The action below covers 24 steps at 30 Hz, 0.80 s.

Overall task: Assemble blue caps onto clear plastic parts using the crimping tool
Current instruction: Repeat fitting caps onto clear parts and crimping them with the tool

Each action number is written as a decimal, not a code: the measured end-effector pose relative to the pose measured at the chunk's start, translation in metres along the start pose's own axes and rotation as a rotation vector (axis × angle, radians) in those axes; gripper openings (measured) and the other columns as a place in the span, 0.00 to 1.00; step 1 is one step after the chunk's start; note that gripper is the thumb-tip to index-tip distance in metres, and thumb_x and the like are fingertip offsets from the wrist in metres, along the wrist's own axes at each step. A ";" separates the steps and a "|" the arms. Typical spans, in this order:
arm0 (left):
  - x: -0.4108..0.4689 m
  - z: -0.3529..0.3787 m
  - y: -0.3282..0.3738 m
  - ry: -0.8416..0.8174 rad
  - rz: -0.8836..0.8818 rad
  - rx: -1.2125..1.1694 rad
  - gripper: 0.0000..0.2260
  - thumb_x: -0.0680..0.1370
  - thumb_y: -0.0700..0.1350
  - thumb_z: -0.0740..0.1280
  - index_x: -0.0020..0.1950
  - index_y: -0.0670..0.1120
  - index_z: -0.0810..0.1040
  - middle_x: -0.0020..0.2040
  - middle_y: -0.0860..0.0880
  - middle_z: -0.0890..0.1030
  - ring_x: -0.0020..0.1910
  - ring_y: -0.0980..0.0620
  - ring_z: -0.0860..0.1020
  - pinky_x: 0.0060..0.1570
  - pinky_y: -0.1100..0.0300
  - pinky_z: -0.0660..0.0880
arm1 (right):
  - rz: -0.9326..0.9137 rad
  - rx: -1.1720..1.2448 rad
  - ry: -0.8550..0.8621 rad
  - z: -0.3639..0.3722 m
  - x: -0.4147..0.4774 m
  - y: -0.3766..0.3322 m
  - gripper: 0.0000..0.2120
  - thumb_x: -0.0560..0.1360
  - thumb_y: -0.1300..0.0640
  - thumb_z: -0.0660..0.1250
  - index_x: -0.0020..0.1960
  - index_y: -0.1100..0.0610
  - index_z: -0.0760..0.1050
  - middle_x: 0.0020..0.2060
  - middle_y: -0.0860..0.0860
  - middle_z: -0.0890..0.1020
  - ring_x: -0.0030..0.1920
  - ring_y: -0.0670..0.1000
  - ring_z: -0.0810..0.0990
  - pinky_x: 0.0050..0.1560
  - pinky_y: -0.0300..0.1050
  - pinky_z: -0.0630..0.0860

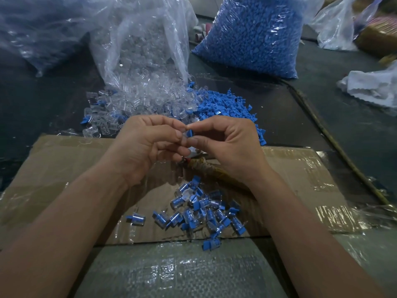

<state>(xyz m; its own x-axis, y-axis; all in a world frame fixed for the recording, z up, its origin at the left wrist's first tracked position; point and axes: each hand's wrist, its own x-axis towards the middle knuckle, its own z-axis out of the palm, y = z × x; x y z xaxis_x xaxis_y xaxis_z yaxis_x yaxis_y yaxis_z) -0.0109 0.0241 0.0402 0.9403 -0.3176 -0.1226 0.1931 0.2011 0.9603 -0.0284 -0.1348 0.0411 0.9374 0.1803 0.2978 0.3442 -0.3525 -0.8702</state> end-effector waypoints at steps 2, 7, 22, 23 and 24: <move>-0.001 0.000 0.000 0.004 -0.003 0.015 0.08 0.60 0.37 0.68 0.37 0.39 0.76 0.28 0.44 0.80 0.24 0.52 0.79 0.23 0.66 0.75 | -0.005 0.001 0.003 0.001 0.000 0.000 0.11 0.67 0.66 0.72 0.49 0.61 0.80 0.40 0.51 0.83 0.43 0.47 0.83 0.47 0.41 0.79; -0.002 0.002 -0.001 0.040 0.000 0.068 0.08 0.59 0.37 0.68 0.36 0.40 0.76 0.27 0.45 0.80 0.23 0.53 0.78 0.23 0.67 0.74 | -0.029 -0.034 -0.004 0.002 0.000 0.001 0.13 0.66 0.65 0.73 0.49 0.55 0.79 0.39 0.46 0.82 0.42 0.44 0.82 0.46 0.38 0.79; -0.001 0.002 -0.001 0.119 0.026 0.078 0.07 0.70 0.29 0.66 0.35 0.40 0.75 0.25 0.47 0.79 0.22 0.55 0.76 0.23 0.68 0.74 | 0.101 -0.141 -0.070 -0.012 0.005 0.008 0.14 0.65 0.58 0.75 0.43 0.42 0.76 0.37 0.39 0.80 0.41 0.38 0.80 0.44 0.32 0.76; 0.000 0.000 0.000 0.140 0.031 0.063 0.07 0.70 0.29 0.66 0.35 0.40 0.75 0.25 0.47 0.79 0.22 0.55 0.76 0.23 0.68 0.74 | 0.154 -0.195 -0.077 -0.018 0.006 0.010 0.12 0.65 0.56 0.75 0.42 0.42 0.76 0.37 0.38 0.80 0.40 0.36 0.79 0.44 0.30 0.75; 0.001 -0.001 0.000 0.159 0.034 0.048 0.07 0.70 0.30 0.66 0.36 0.40 0.75 0.25 0.47 0.79 0.22 0.55 0.76 0.23 0.68 0.74 | 0.204 -0.257 -0.098 -0.025 0.007 0.011 0.12 0.64 0.54 0.75 0.42 0.42 0.76 0.37 0.38 0.79 0.39 0.33 0.78 0.43 0.26 0.73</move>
<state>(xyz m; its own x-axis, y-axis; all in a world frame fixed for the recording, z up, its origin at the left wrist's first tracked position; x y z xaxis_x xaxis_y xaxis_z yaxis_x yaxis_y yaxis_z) -0.0098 0.0249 0.0399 0.9792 -0.1601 -0.1246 0.1508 0.1631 0.9750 -0.0163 -0.1605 0.0432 0.9832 0.1651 0.0776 0.1634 -0.6077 -0.7772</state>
